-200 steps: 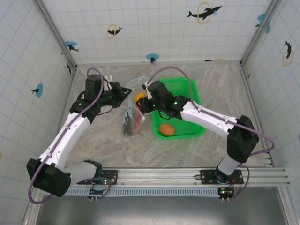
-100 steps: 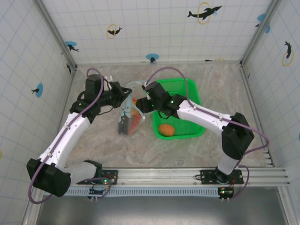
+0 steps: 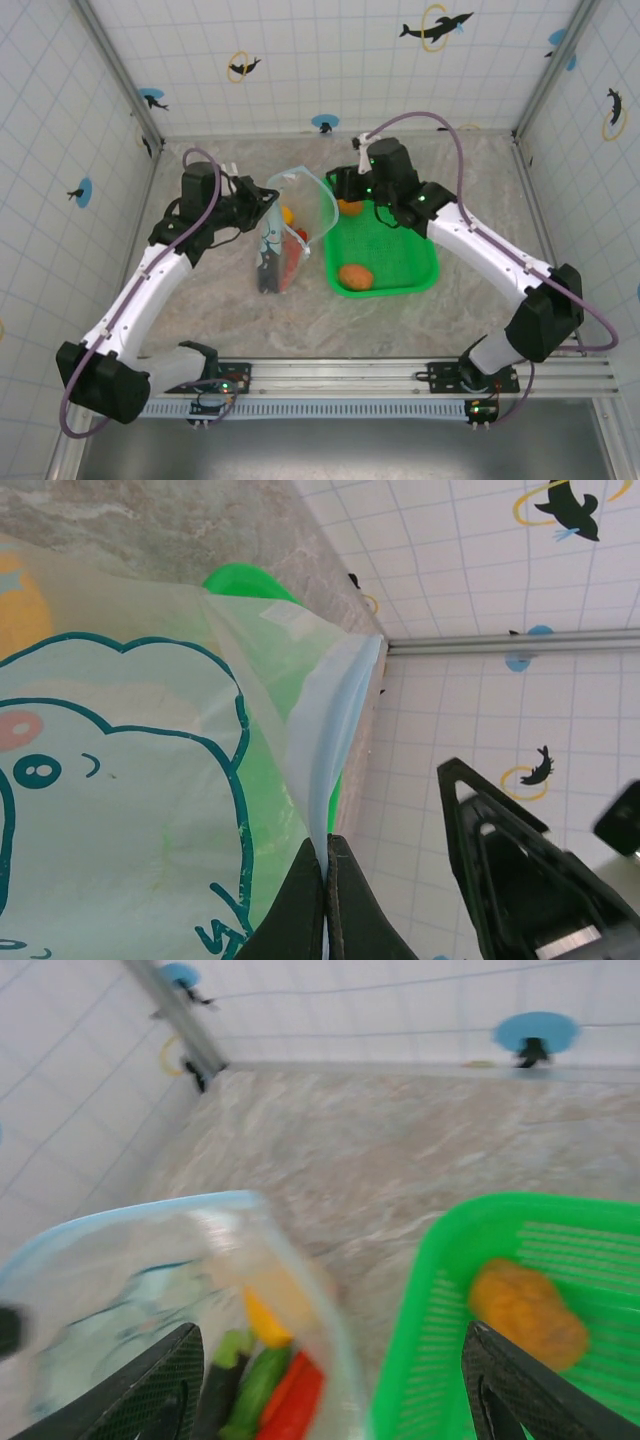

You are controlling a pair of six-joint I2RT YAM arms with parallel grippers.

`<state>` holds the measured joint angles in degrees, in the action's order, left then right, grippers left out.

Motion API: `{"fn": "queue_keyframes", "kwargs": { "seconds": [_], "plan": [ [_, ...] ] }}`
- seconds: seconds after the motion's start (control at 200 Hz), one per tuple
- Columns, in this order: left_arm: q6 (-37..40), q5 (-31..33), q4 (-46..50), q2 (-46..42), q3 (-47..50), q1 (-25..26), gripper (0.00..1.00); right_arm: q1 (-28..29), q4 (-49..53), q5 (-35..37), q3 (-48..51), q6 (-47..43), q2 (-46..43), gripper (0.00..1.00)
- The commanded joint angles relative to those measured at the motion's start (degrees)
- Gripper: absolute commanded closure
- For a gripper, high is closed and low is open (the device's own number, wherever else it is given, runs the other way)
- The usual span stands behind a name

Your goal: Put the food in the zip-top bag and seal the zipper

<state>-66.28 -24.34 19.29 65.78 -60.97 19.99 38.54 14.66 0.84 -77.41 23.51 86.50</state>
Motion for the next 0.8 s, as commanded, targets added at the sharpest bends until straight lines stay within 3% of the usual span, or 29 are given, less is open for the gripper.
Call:
{"fn": "queue_keyframes", "kwargs": {
  "seconds": [0.0,0.105,0.4,0.59,0.796],
  "plan": [
    [0.4,1.5,0.7,-1.8,-0.9,0.0,1.00,-2.8,-1.4,-3.8,4.0,1.1,2.9,0.30],
    [1.0,1.8,1.4,-2.4,-0.6,0.0,1.00,-5.0,-2.2,-7.2,4.5,-2.1,7.3,0.28],
    [2.7,1.3,1.6,-2.9,0.7,0.0,1.00,-8.0,-0.1,-3.6,-3.0,-11.5,21.6,0.18],
    [4.3,2.4,2.6,-2.5,0.9,0.0,1.00,-8.8,3.2,-6.8,-11.0,-13.4,30.8,0.07],
    [5.1,2.5,2.7,-2.0,1.2,0.1,1.00,-9.3,4.0,-9.9,-15.7,-13.5,36.3,0.07]
  ]
}}
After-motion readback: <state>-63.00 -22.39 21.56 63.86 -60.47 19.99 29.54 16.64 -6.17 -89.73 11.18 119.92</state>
